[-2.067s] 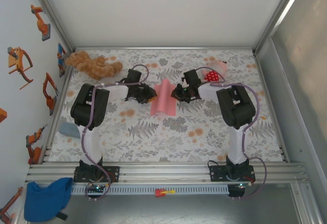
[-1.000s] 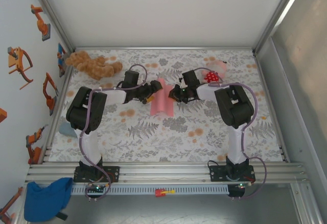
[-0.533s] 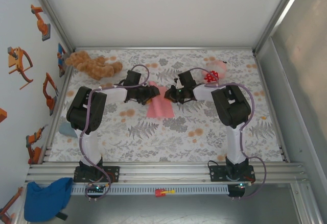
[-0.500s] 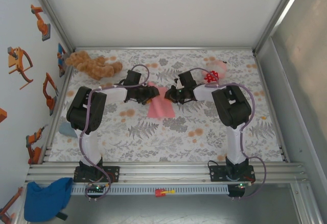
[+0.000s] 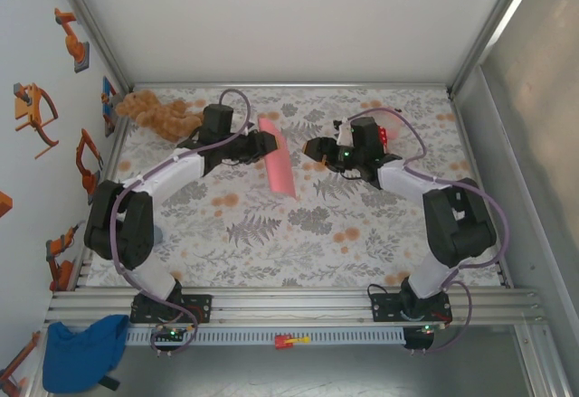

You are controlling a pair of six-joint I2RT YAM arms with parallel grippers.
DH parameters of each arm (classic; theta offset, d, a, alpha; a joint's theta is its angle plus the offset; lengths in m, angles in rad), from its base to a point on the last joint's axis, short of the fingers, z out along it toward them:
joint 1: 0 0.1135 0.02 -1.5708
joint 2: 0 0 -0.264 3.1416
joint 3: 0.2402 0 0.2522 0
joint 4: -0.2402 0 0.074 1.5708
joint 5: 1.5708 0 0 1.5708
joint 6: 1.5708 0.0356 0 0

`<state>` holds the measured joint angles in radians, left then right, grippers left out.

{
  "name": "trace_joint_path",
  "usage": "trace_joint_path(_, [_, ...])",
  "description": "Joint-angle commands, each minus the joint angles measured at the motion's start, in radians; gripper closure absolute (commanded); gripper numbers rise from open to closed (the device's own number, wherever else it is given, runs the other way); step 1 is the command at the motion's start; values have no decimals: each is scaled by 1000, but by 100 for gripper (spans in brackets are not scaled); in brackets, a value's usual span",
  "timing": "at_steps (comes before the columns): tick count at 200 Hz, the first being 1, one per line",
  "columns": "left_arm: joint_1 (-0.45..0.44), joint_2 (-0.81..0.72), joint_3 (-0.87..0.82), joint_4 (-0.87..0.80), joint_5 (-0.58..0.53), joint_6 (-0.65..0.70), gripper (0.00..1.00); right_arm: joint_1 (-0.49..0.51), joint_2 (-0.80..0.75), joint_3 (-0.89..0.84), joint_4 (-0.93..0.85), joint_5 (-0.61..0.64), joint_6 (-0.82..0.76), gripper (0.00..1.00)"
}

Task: Fold a paper plane with a square sheet of paper (pick it up from the middle)
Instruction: First fold in half a square sheet of paper at the center of the table.

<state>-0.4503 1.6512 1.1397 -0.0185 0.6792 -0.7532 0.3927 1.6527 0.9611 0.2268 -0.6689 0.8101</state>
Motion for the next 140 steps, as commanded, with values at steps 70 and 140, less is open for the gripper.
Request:
trace_joint_path(70, [27, -42, -17, 120, 260, -91, 73, 4, 37, -39, 363, -337, 175, 28])
trace_joint_path(140, [59, -33, -26, 53, 228, -68, 75, 2, 28, -38, 407, -356, 224, 52])
